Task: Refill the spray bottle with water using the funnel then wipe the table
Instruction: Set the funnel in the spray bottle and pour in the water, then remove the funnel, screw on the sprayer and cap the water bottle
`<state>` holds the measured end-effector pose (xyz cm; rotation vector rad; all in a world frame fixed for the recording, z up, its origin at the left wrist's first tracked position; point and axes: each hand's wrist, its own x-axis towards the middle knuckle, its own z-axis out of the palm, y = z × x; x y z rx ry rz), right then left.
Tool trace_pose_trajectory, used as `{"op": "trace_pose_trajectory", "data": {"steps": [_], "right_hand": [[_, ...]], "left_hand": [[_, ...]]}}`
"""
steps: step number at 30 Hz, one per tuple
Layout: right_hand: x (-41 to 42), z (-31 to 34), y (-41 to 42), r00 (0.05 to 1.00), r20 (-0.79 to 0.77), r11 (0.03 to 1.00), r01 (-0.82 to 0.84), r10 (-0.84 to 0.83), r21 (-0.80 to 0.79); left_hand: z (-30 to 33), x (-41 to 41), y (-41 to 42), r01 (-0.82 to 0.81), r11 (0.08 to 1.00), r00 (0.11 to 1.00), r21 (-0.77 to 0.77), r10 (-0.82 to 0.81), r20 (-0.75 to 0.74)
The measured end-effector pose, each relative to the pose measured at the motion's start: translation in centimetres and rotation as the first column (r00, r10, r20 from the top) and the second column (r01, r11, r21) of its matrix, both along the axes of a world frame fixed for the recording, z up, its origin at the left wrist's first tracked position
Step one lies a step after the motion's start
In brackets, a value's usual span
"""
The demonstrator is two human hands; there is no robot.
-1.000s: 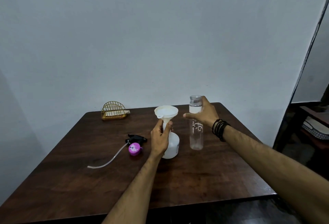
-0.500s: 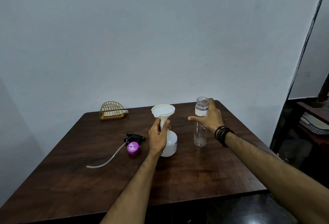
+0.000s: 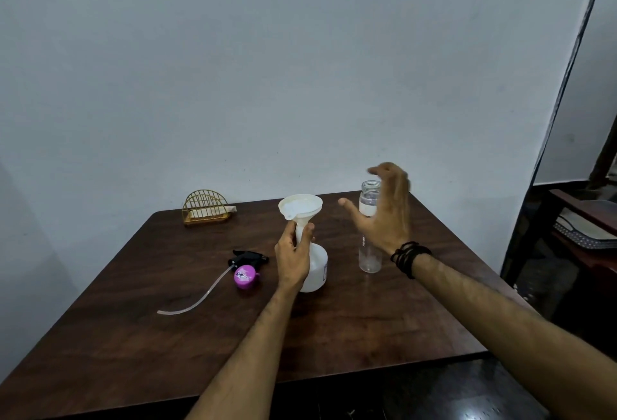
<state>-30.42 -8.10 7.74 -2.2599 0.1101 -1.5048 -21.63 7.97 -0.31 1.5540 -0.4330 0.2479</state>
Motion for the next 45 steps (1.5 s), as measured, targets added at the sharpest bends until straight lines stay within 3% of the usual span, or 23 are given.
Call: {"op": "trace_pose_trajectory", "data": {"steps": [3,6,10,15,17,20,22,25,26,28,32,37,40,43,45], "right_hand": [[0.5,1.0,2.5,0.982,-0.137,0.957,-0.157,0.127,-0.243],[1.8,1.0,3.8,0.93,-0.308,0.886,-0.305,0.199,-0.35],[2.7,1.0,4.3,0.88,-0.415,0.877,-0.373,0.231,-0.303],[2.9,0.7,3.7,0.901,-0.364,0.916,-0.331,0.236,-0.228],[2.8,0.9,3.5,0.923,-0.292,0.946,-0.298,0.251,-0.131],[2.3,1.7,3.3,0.905,-0.242,0.92,-0.282,0.35,0.273],[1.4,1.6,2.8,0.87,-0.167,0.779,-0.311,0.464,0.544],[-0.8,-1.0,2.4,0.781,-0.022,0.48,-0.362,0.625,0.799],[-1.6,-2.2,2.2,0.765,-0.021,0.419,-0.33,0.644,0.846],[-2.8,-4.8,1.9,0.751,-0.088,0.39,-0.234,0.654,0.891],[-3.6,-9.1,0.8,0.762,-0.189,0.449,-0.146,0.62,0.882],[-5.1,-11.1,0.0,0.79,-0.49,0.777,0.026,0.37,0.629],[-5.2,-12.1,-0.5,0.797,-0.57,0.873,0.119,0.2,0.473],[-5.2,-12.9,-0.8,0.763,-0.64,0.902,0.208,0.092,0.379],[-5.2,-12.9,-0.7,0.742,-0.67,0.915,0.242,0.039,0.322]], "left_hand": [[0.0,-0.2,0.2,0.007,1.0,1.0,0.005,-0.007,0.028],[0.4,-0.4,0.7,0.027,0.999,0.997,0.016,-0.028,0.065],[0.4,-0.3,0.9,0.049,0.998,0.998,0.038,-0.051,0.044],[0.1,-0.3,0.8,0.045,0.998,0.998,0.047,-0.047,0.043],[0.1,-0.3,0.9,0.03,0.996,0.999,0.085,-0.034,0.041],[0.2,-0.2,1.0,0.021,0.994,0.999,0.106,-0.025,0.032],[0.2,-0.3,1.0,0.002,0.995,0.999,0.101,-0.006,0.043],[0.2,-0.5,0.9,-0.024,0.995,0.999,0.097,0.019,0.05],[0.1,-0.6,0.8,-0.035,0.994,0.998,0.101,0.03,0.049],[-0.1,-0.6,0.8,-0.057,0.992,0.998,0.115,0.054,0.032],[-0.3,-0.6,1.1,-0.087,0.986,0.996,0.141,0.086,0.01],[-0.7,-0.4,3.3,-0.24,0.968,0.97,0.069,0.236,0.054],[-1.0,0.1,5.2,-0.366,0.929,0.93,0.061,0.364,0.045],[-1.6,0.9,7.1,-0.508,0.829,0.858,0.233,0.511,0.052],[-2.1,1.4,8.3,-0.512,0.755,0.841,0.41,0.538,0.059]]}}
